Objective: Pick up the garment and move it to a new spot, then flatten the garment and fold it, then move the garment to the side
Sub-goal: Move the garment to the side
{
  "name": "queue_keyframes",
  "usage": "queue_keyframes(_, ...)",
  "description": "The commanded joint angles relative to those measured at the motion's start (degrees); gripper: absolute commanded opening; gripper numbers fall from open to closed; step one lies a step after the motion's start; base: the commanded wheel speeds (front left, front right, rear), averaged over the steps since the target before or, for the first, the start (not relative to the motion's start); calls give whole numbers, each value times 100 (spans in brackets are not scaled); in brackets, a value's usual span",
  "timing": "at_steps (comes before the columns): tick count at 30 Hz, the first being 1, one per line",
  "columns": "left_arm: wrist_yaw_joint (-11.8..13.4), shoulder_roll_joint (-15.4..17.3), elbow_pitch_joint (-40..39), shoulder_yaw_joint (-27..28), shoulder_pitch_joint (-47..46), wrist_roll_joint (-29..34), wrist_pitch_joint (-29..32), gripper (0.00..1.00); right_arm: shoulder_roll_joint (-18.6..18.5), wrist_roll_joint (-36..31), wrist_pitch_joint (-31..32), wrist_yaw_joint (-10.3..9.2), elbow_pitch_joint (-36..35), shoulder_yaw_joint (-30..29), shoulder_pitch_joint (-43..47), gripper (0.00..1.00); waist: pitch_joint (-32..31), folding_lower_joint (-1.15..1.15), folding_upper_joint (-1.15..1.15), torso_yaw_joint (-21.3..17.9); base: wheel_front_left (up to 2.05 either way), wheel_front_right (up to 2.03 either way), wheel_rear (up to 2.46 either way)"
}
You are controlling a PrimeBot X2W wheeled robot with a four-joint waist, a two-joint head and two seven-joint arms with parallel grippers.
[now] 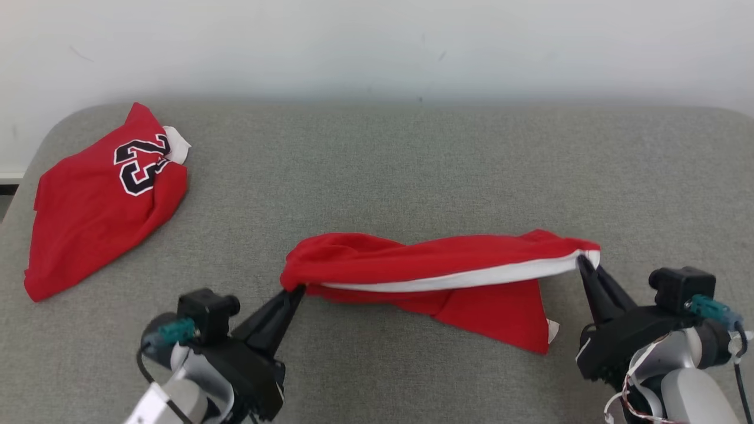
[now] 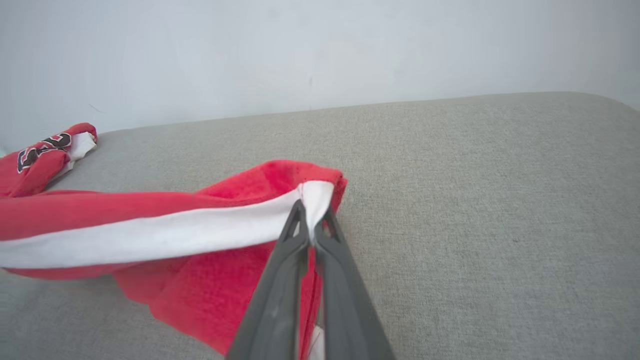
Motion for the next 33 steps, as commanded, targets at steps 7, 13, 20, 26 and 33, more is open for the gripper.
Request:
queue_keyframes(7,89,118,-932,204,-355,-294,459,0,-21,287,87,-8,-447,92,-325,0,-76,0,0,24,0,0,0)
queue_keyframes(13,303,-43,-1194,399,-778,-313,511,0,-21,387,247,-8,-689,368,-763,0,-6,0,0,-94,0,0,0)
queue_keyframes(20,476,-213,-1022,714,-1581,-335,545,0,-130,368,527,-8,-649,739,-1566,0,332,0,0,-186,0,0,0)
queue_keyframes(26,297,-337,-479,883,-2748,-319,651,0,-248,598,744,-7,-391,1032,-2650,0,919,0,0,-272,0,0,0)
queue_keyframes(33,178,-358,155,1086,-3897,-255,462,0,-222,988,592,-7,252,919,-4289,0,1589,0,0,-470,0,0,0)
